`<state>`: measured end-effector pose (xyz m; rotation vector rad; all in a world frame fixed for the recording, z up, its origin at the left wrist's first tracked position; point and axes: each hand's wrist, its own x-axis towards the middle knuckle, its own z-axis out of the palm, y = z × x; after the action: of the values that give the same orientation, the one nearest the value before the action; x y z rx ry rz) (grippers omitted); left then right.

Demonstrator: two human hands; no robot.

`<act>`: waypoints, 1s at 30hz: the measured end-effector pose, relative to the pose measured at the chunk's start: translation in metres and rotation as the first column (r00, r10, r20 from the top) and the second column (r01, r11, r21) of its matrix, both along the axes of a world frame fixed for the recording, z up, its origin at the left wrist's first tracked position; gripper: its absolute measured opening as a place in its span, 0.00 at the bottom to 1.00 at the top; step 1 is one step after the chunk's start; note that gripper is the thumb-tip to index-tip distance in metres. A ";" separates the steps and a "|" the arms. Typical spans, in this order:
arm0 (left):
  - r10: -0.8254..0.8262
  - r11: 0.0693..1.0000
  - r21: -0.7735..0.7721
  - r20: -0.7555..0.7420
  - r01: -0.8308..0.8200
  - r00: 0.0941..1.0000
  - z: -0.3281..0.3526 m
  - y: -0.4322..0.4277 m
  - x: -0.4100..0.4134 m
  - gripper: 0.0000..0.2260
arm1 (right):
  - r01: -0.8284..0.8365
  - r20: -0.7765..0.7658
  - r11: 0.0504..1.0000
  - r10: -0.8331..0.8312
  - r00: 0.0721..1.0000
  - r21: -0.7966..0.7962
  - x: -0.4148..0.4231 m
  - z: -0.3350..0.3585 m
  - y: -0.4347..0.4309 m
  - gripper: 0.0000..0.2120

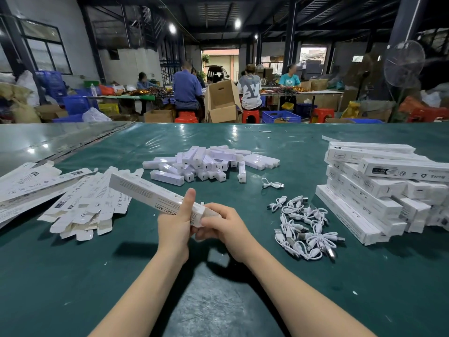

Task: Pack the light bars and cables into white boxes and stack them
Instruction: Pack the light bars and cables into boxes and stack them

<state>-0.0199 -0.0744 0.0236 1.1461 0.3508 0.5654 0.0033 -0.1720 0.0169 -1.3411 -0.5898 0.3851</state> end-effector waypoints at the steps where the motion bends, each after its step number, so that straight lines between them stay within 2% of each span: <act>1: 0.013 1.000 -0.005 -0.008 -0.013 1.000 0.000 0.000 0.000 0.16 | -0.019 -0.005 1.000 0.019 1.000 -0.007 0.000 0.000 0.000 0.14; 4: 0.024 1.000 0.010 -0.032 -0.024 0.999 -0.002 0.000 0.000 0.17 | 0.052 0.049 0.995 -0.048 0.998 -0.090 0.000 -0.004 0.001 0.13; 7: -0.017 0.998 0.067 -0.055 0.021 0.998 -0.004 -0.001 0.002 0.20 | 0.171 0.106 0.978 -0.159 0.982 -0.118 0.001 -0.004 0.002 0.04; 10: -0.092 0.992 0.083 -0.069 0.097 0.993 -0.004 -0.005 0.002 0.23 | 0.255 0.098 0.962 -0.246 0.964 -0.094 0.005 -0.004 -0.002 0.08; 13: -0.146 0.985 0.090 -0.052 0.150 0.988 -0.002 -0.006 0.002 0.18 | 0.307 0.080 0.950 -0.303 0.950 -0.051 0.008 -0.005 -0.004 0.10; 17: -0.128 0.982 0.137 -0.041 0.132 0.991 -0.004 -0.005 0.002 0.08 | 0.380 0.047 0.925 -0.379 0.924 0.002 0.010 -0.008 -0.003 0.13; 19: -0.114 0.984 0.134 -0.028 0.117 0.993 -0.005 -0.005 0.001 0.08 | 0.363 -0.004 0.931 -0.363 0.932 0.045 0.010 -0.007 -0.004 0.13; 24: -0.145 0.988 0.055 -0.012 0.145 0.989 -0.006 0.001 0.001 0.08 | 0.186 -0.112 0.969 -0.170 0.979 0.162 0.009 -0.003 -0.005 0.09; 30: -0.171 0.985 0.027 -0.013 0.171 0.985 -0.007 0.003 0.001 0.07 | 0.228 -0.106 0.959 -0.212 0.971 0.170 0.009 -0.001 -0.007 0.08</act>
<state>-0.0186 -0.0718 0.0165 1.1936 0.2509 0.4148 0.0127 -0.1794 0.0156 -1.1937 -0.3877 0.2007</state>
